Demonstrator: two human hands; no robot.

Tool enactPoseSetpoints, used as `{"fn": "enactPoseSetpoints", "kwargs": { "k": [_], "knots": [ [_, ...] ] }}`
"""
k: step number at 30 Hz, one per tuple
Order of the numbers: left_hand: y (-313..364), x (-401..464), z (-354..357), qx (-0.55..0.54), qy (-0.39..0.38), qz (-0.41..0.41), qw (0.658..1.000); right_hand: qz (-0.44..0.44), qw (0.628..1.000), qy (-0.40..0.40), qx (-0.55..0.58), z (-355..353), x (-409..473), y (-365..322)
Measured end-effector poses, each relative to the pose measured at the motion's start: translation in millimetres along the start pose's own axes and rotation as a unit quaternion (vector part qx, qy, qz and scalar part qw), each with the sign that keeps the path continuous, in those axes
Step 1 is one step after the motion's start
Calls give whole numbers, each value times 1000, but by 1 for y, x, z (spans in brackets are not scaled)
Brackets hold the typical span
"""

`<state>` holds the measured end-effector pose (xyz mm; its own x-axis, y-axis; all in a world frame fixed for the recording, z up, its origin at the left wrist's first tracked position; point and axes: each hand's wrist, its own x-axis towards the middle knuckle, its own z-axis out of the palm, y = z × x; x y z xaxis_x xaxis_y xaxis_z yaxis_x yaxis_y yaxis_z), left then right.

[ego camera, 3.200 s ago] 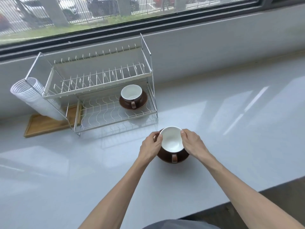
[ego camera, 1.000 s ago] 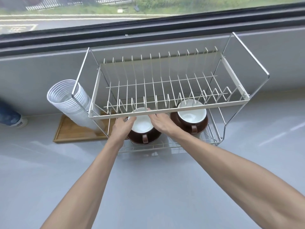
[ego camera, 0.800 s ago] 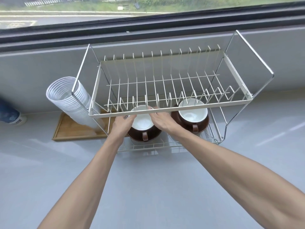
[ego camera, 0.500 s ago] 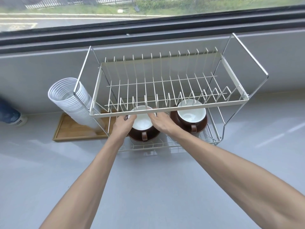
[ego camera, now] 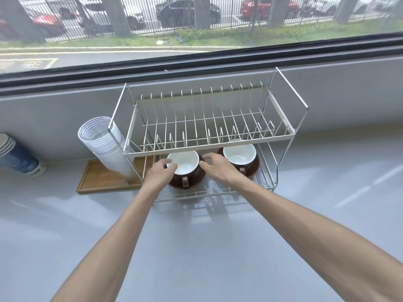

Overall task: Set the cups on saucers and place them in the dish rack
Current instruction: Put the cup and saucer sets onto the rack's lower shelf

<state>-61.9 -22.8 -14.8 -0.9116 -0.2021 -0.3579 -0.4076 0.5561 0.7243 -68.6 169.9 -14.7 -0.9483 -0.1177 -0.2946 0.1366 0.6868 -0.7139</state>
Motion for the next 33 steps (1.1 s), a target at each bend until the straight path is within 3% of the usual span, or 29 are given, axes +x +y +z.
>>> {"fn": "enactPoseSetpoints", "kwargs": {
  "k": [7,14,19,22,28,33],
  "knots": [
    [33,-35,16,106,19,86,990,-17,999,26,-28,-35,-35,19],
    [57,-44,56,183,1,158,970,-39,978,107,-175,-53,-46,48],
    [69,-43,85,320,26,235,917,-108,928,191,-302,-60,-40,64],
    [71,-37,100,363,47,266,892,-112,918,206,-319,-62,-28,72],
    [74,-18,125,329,46,251,909,-45,958,159,-233,-63,-1,82],
    [74,-5,146,207,36,160,965,8,974,166,-153,-58,23,88]
  ]
}}
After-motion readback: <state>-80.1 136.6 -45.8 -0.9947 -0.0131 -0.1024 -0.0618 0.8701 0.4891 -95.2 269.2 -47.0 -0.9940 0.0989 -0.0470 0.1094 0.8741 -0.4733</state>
